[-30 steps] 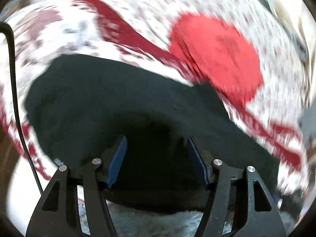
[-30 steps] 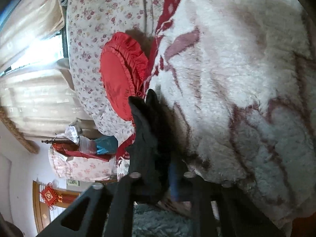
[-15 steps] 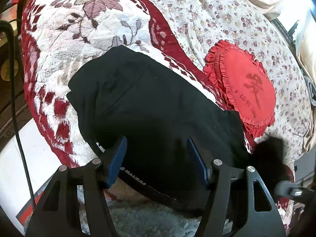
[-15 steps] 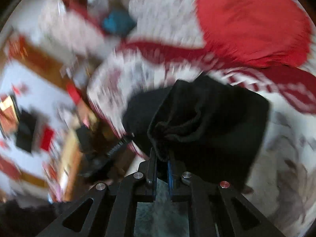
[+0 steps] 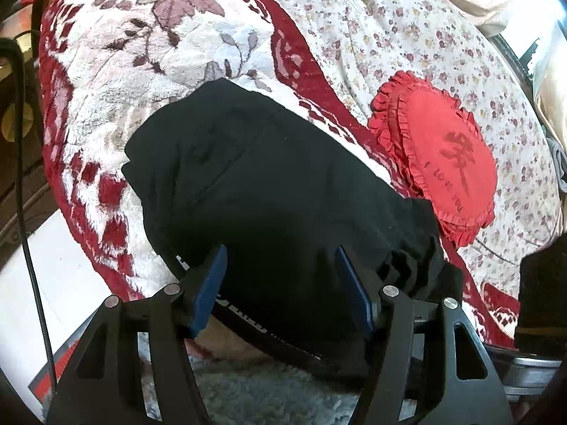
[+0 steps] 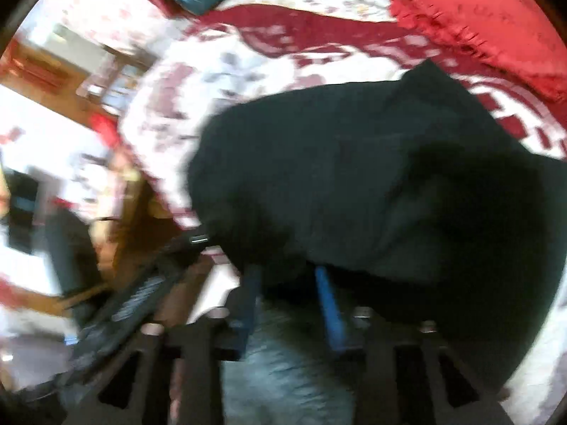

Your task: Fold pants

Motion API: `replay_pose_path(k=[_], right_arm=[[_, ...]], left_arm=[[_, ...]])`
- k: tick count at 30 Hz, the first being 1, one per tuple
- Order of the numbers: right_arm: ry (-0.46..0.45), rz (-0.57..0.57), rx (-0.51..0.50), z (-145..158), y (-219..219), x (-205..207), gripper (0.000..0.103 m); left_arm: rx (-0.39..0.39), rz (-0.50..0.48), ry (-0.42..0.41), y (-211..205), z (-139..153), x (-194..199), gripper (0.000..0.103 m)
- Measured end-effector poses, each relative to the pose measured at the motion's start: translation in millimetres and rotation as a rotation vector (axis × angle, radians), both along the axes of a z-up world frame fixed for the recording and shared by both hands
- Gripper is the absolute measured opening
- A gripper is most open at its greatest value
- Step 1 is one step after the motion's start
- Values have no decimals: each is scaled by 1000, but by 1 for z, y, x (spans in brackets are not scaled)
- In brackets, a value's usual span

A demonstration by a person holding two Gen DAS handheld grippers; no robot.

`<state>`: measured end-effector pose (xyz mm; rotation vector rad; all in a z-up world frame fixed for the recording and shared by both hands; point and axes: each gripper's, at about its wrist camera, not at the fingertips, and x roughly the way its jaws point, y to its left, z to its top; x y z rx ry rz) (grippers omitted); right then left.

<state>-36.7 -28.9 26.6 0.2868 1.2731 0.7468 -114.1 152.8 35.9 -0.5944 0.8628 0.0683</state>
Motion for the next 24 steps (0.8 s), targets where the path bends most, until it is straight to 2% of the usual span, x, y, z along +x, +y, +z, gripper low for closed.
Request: replay_pose_path(k=[1,3,4,6,7,8,9,11,13,14,15,16,17,18,20,21,24], right_arm=[[3,16,51,4,-4,-2,38],[-82,-13,97,23,-24,-7,38],[-138,-63,95,31,-37,-8,38],[-230,-183,34,42,-59,-6,38],[-276,-246,-23,46,-69,-3,38],[-296,-278,-63,47,-74,1,38],[-297,-278,-82,47,-74,4,38],[-290,-235,-113,46,-64,17,38],[-267,-188,-117,45,-53,28,38],[-238,-167,-130,42,-46,36,38],[-249,-176,-138,44,-46,38,38],[-279,-156,-142,45,-42,38,38],[-301,-113,-192,40,-35,37,38],[-284,-81,-299,25,-24,40,38],[-254,-29,-468,-10,-10,44,38],[-327,-31,-437,-8,-9,41,38],[-327,-61,-370,2,-19,42,38]], left_arm=[[4,3,-15,0,3,-1,63],[17,-3,-58,-3,9,-5,63],[26,-22,-102,-7,16,-9,63],[77,-111,-225,-28,35,-19,63],[93,-147,-257,-35,40,-23,63],[120,-212,-298,-48,46,-27,63],[134,-267,-304,-58,46,-28,63],[122,-335,-251,-69,39,-21,63],[54,-407,-158,-73,24,-9,51],[48,-404,-147,-71,22,-7,50],[58,-391,-130,-70,20,-5,50],[110,-358,-47,-70,13,2,50],[133,-342,44,-70,1,11,50],[106,-341,115,-68,-10,19,50],[98,-332,107,-65,-9,22,50],[108,-335,106,-66,-9,21,50],[109,-335,102,-64,-10,21,50]])
